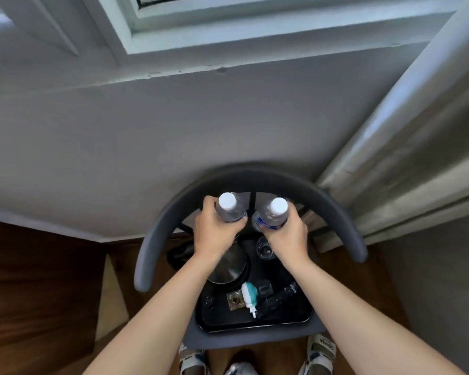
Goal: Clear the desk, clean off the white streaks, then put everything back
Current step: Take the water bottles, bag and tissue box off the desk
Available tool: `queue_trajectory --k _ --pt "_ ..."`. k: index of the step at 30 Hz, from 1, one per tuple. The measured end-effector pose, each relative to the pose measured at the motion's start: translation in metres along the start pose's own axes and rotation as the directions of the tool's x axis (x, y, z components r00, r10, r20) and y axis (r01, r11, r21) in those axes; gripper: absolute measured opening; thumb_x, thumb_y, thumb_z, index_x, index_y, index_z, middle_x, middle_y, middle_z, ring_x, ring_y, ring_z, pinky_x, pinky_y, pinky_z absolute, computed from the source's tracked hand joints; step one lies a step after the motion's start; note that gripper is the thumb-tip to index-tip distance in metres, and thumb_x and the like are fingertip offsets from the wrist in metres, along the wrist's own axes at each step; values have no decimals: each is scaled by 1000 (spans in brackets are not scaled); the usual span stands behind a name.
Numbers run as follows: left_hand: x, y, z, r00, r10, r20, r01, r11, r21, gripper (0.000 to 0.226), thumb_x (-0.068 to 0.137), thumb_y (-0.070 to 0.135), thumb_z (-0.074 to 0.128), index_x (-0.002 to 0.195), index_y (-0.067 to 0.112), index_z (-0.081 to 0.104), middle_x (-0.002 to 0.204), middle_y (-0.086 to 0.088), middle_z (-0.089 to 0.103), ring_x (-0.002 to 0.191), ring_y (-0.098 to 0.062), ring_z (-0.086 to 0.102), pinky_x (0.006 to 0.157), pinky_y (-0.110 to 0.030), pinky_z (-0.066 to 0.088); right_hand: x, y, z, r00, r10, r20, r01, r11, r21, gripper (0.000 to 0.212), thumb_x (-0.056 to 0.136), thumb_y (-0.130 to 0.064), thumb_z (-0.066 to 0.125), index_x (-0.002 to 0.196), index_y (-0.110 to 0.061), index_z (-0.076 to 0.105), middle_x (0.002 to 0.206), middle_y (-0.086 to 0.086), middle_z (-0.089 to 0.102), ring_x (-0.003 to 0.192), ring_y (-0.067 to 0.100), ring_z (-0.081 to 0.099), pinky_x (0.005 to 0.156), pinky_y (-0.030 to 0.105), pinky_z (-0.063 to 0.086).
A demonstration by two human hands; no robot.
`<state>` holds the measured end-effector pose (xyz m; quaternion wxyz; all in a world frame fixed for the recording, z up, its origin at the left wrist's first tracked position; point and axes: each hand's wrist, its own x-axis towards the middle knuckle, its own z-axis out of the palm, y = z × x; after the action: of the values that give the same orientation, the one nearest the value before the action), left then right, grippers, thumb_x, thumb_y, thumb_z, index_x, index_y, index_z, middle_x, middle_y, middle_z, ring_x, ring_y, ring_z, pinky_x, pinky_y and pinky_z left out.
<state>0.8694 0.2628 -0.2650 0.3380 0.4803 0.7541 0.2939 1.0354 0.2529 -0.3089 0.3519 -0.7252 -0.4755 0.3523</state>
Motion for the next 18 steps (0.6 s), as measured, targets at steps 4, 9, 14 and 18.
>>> queue_trajectory --k 4,9,14,18 --pt "16 -12 31 999 16 44 -23 984 174 57 71 41 92 109 22 54 111 -2 74 114 -34 62 92 -43 47 24 32 28 999 22 31 -20 997 -78 64 67 -23 93 122 -26 62 112 0 75 108 24 68 83 32 54" --pt "27 -24 49 995 96 26 -97 869 484 54 70 61 85 110 29 69 104 1 76 109 -32 64 83 -41 33 46 61 45 996 34 78 -22 988 -150 61 68 -25 92 120 -21 61 112 6 75 108 32 68 80 36 54" --pt "44 -28 61 996 -6 89 -49 790 611 51 72 64 80 107 29 64 97 -4 77 104 -32 68 91 -43 39 59 77 56 995 25 99 -2 975 -223 59 70 -30 92 118 -17 60 109 12 74 103 40 67 74 41 55" --pt "57 -22 67 974 -159 161 35 809 587 52 79 48 81 117 19 59 116 -13 74 114 -36 66 99 -41 45 63 81 62 990 51 131 -21 976 -219 61 71 -25 92 123 -15 61 112 13 74 106 39 67 76 39 53"
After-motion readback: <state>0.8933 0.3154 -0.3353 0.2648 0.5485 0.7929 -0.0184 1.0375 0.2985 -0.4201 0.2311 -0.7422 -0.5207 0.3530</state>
